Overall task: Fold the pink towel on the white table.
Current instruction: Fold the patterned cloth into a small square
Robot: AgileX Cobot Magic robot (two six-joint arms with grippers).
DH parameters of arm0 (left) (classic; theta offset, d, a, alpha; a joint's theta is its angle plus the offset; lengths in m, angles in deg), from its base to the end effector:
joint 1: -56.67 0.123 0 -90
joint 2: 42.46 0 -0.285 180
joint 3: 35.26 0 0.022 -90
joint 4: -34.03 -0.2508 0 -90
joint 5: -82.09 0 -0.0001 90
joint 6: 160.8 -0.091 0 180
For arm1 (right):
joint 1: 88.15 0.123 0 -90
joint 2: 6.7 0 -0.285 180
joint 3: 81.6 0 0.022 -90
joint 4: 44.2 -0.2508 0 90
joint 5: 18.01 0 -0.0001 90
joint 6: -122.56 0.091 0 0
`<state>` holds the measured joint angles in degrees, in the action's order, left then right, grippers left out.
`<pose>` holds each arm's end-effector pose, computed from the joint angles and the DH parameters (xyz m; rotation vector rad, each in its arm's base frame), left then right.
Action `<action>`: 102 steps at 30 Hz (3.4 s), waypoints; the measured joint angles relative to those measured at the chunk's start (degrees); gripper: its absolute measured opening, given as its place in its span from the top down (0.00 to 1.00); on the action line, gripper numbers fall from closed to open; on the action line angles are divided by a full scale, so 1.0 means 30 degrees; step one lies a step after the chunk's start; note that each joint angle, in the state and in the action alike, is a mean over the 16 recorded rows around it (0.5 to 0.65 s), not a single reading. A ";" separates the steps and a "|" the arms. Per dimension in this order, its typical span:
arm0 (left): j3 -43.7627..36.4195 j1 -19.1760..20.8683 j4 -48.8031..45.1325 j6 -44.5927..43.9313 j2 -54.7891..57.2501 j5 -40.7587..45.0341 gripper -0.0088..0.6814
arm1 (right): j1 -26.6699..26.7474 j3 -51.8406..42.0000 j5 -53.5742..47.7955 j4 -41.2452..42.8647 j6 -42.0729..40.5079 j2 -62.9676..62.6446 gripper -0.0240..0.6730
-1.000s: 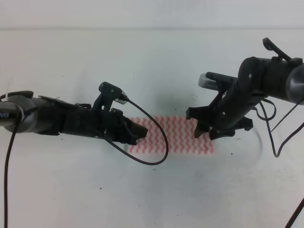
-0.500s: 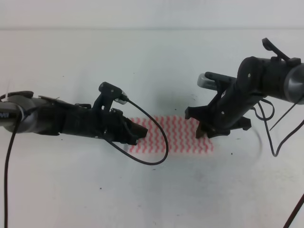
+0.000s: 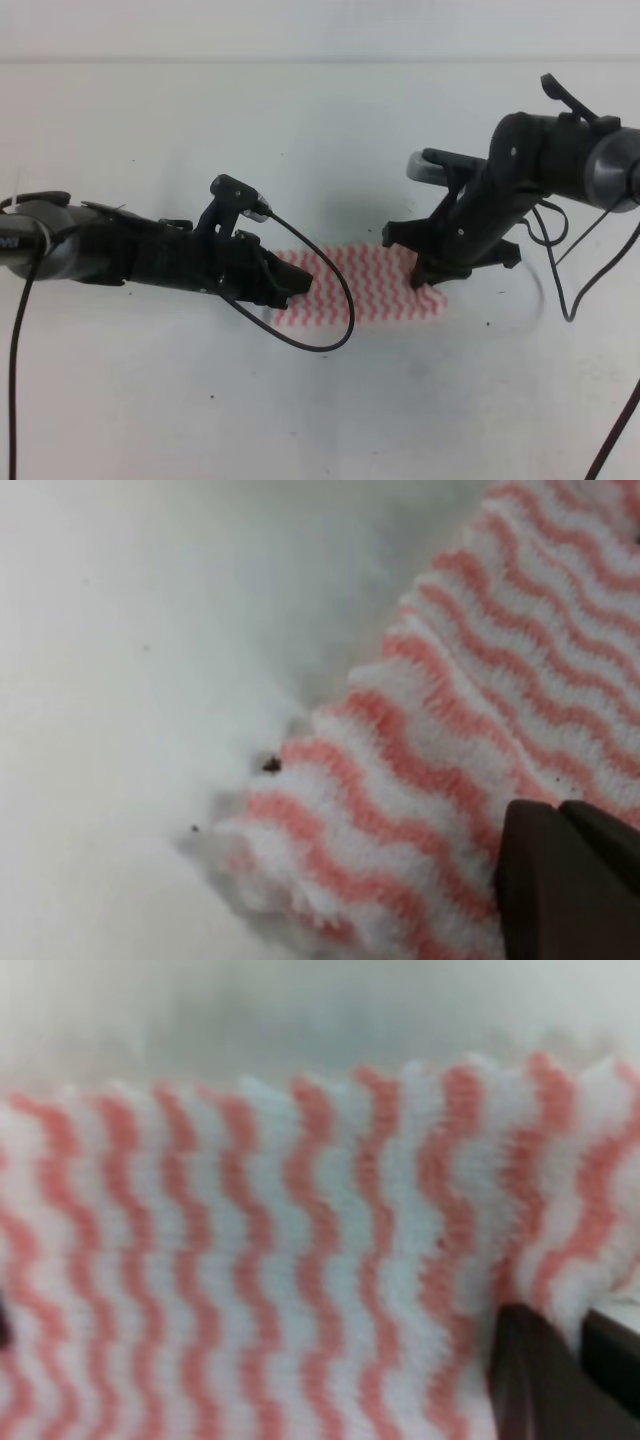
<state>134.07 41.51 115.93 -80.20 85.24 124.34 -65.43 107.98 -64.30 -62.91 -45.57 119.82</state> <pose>0.3660 -0.1620 0.1196 0.9918 2.1825 -0.8738 0.3893 0.1859 0.1740 0.0038 2.9024 0.5014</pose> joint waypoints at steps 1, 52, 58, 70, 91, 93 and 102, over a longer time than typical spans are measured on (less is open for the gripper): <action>0.0000 0.0000 -0.0021 0.0000 0.0000 0.0011 0.99 | 0.0035 0.0170 -0.0058 0.0005 -0.0005 0.0025 0.98; -0.0067 0.0000 0.0331 -0.0850 -0.0608 0.0313 0.99 | 0.1320 0.1953 -0.0906 -0.0969 -0.1070 -0.1140 0.99; 0.0019 0.0003 0.0359 -0.0890 -0.0647 0.0612 0.99 | 0.1650 0.1953 -0.0570 -0.1051 -0.1236 -0.1126 0.99; 0.0186 0.0363 -0.1109 0.0559 -0.1511 0.0960 0.99 | 0.1817 0.1951 -0.0342 -0.1157 -0.1453 -0.1008 0.99; 0.0221 0.0599 -0.2381 0.1242 -0.1206 -0.0009 0.99 | 0.1818 0.1951 -0.0263 -0.1336 -0.1475 -0.0868 0.98; 0.0228 0.0599 -0.2269 0.1156 -0.1070 -0.0019 0.99 | 0.1818 0.1951 -0.0263 -0.1360 -0.1484 -0.0868 0.98; 0.0247 0.0599 -0.1983 0.0973 -0.0532 -0.0053 0.99 | 0.1829 0.1951 -0.0261 -0.1485 -0.1523 -0.0878 0.98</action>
<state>134.81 43.31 109.98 -77.28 83.64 124.18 -59.94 113.83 -65.08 -67.37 -50.14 117.19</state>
